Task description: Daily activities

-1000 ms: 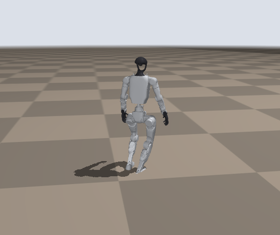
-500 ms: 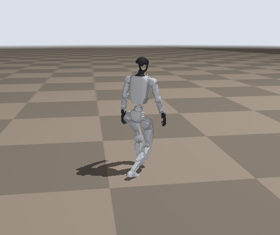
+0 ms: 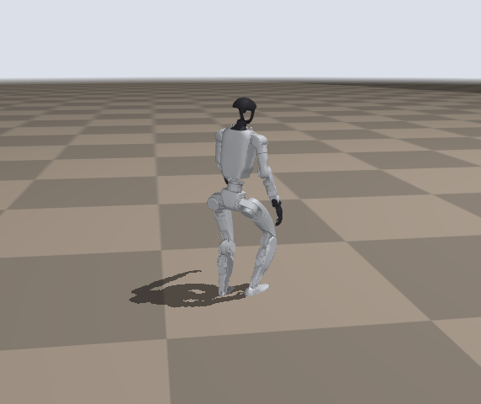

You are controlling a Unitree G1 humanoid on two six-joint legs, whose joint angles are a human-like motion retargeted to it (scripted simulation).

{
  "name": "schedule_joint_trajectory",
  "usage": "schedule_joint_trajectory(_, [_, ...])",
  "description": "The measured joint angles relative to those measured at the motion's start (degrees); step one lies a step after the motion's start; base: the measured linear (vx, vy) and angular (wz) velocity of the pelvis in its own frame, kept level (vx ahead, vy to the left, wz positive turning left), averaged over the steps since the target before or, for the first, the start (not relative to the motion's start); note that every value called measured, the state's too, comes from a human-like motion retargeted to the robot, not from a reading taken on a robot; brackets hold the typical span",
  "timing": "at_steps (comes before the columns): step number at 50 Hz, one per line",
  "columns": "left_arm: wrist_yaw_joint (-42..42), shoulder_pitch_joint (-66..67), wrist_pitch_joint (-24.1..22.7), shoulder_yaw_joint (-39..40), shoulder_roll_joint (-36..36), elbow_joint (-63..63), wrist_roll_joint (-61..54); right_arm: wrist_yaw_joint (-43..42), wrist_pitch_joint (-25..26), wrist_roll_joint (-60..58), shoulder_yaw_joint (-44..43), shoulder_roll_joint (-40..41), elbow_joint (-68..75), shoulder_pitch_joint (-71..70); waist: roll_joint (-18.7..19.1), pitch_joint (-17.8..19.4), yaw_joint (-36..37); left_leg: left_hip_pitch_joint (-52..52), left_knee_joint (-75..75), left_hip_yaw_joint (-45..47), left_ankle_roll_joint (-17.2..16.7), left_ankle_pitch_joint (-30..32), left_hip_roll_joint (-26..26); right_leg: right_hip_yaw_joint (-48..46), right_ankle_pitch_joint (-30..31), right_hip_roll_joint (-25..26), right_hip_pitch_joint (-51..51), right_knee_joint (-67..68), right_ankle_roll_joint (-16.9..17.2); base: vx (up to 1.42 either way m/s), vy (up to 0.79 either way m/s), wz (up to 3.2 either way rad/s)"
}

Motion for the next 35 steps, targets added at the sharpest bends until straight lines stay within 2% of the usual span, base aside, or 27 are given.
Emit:
schedule_joint_trajectory(10, [-4.24,-0.23,-1.43,-5.14,-5.62,-4.05,1.08,2.00,0.61,-0.91,1.00,1.79,1.42,1.47,-0.06,-3.78,2.54,3.31,-3.50,-2.50,-1.01,-0.83,3.20,-4.01,4.60,5.32,-2.61,-26.99,2.87,0.22,-0.09,-0.02])
schedule_joint_trajectory(17, [-7.68,3.62,-1.02,-7.72,-8.45,-2.57,2.81,2.85,0.12,-2.03,2.15,1.88,-0.01,1.10,-1.57,-3.95,3.71,6.11,2.58,-3.62,-2.32,-2.38,4.88,-5.49,6.04,4.92,-0.65,-23.17,1.88,0.23,-0.12,0.04])
schedule_joint_trajectory(20, [-8.75,5.13,-0.56,-7.69,-8.41,-0.80,3.24,2.94,-0.22,-2.08,2.67,1.40,-0.99,0.18,-0.91,-3.05,4.09,8.06,5.72,-4.48,-3.52,-2.32,7.08,-7.24,6.55,6.45,3.27,-23.17,0.61,0.31,-0.14,-0.06])
schedule_joint_trajectory(25, [-8.41,8.25,0.36,-6.78,-7.58,2.25,2.58,2.46,-0.91,-1.90,3.70,1.23,-2.52,-0.74,1.83,-1.77,5.63,7.36,18.51,-5.41,-7.35,-2.26,13.09,-9.61,3.83,11.52,6.64,-20.19,-2.63,0.31,-0.14,-0.27])
schedule_joint_trajectory(27, [-7.88,9.10,0.63,-6.08,-6.90,3.36,1.88,2.23,-1.11,-1.61,4.05,1.16,-3.10,-1.18,3.59,-1.42,6.26,6.40,24.44,-6.05,-9.82,-0.54,16.27,-10.67,2.74,14.69,8.12,-20.37,-4.03,0.34,-0.14,-0.36])
schedule_joint_trajectory(28, [-7.66,9.10,0.71,-5.42,-6.48,4.02,1.38,2.22,-1.14,-1.33,4.34,1.01,-3.38,-1.75,5.54,-0.98,6.61,5.81,27.32,-6.72,-11.51,0.92,19.23,-11.85,3.49,17.86,10.33,-23.62,-5.00,0.33,-0.14,-0.41])
schedule_joint_trajectory(30, [-6.96,10.06,0.83,-4.70,-6.18,4.79,0.83,1.92,-1.28,-1.01,4.57,1.05,-3.83,-1.81,7.05,-0.34,7.36,4.59,33.27,-6.62,-13.71,4.74,22.33,-12.53,2.74,20.22,11.26,-22.97,-6.14,0.29,-0.11,-0.34])
schedule_joint_trajectory(35, [-5.57,10.42,1.11,-2.40,-5.11,6.12,-0.60,1.53,-1.24,0.58,4.35,0.79,-5.11,-2.70,9.17,0.50,8.45,-1.56,44.87,-5.59,-14.06,8.41,29.61,-13.18,2.63,25.13,14.94,-27.91,-8.12,0.26,-0.09,-0.24])
